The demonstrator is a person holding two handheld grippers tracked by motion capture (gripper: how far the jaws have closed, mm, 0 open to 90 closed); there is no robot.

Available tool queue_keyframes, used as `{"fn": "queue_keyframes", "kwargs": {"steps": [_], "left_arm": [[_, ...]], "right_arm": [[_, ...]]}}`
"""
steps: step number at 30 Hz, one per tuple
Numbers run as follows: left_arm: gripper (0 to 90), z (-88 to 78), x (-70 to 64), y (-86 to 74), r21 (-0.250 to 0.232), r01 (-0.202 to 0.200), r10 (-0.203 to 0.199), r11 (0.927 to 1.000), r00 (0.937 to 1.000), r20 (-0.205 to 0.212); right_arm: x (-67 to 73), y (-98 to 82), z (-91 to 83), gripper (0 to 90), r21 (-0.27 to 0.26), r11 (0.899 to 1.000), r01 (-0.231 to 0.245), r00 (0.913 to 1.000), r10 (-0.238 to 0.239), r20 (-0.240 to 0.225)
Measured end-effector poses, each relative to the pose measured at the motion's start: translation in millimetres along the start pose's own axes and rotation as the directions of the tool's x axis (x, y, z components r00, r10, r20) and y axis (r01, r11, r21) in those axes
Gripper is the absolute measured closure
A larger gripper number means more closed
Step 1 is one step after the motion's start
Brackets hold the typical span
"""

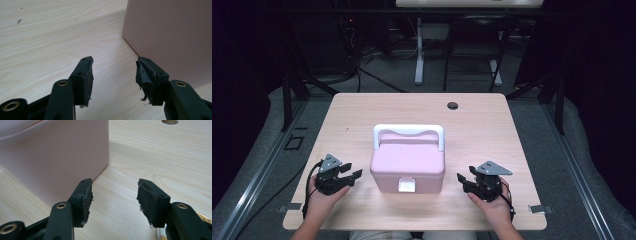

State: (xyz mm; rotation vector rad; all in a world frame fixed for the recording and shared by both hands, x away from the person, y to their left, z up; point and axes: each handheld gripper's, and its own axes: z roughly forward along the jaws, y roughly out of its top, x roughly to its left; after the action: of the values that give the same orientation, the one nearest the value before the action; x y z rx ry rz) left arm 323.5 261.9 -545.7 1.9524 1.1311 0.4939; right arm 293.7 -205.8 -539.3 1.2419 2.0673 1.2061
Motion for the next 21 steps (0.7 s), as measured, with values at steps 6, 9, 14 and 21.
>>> {"fn": "queue_keyframes", "kwargs": {"steps": [6,9,14,21], "left_arm": [[51.3,-0.3,-1.9,0.4,0.014,0.007,-0.007,0.9999,0.9994,0.034],[51.4,-1.3,-4.0,-0.5,0.012,0.005,-0.005,0.9999,0.9989,0.046],[51.4,-6.0,-5.7,-2.5,0.012,-0.005,0.005,0.9999,0.9990,0.043],[51.5,-10.0,-6.5,-0.1,-0.007,0.000,0.000,1.0000,0.9994,0.036]], "right_arm": [[-1.4,0.9,0.1,44.8,0.010,1.000,0.006,0.9998,-0.006,-0.020],[-1.6,2.2,0.3,44.9,0.010,1.000,0.005,0.9998,-0.005,-0.021],[0.2,4.8,0.2,45.0,0.009,1.000,0.014,0.9996,-0.014,-0.024],[-0.6,5.5,-3.6,45.3,-0.004,1.000,0.012,0.9998,-0.012,-0.018]]}}
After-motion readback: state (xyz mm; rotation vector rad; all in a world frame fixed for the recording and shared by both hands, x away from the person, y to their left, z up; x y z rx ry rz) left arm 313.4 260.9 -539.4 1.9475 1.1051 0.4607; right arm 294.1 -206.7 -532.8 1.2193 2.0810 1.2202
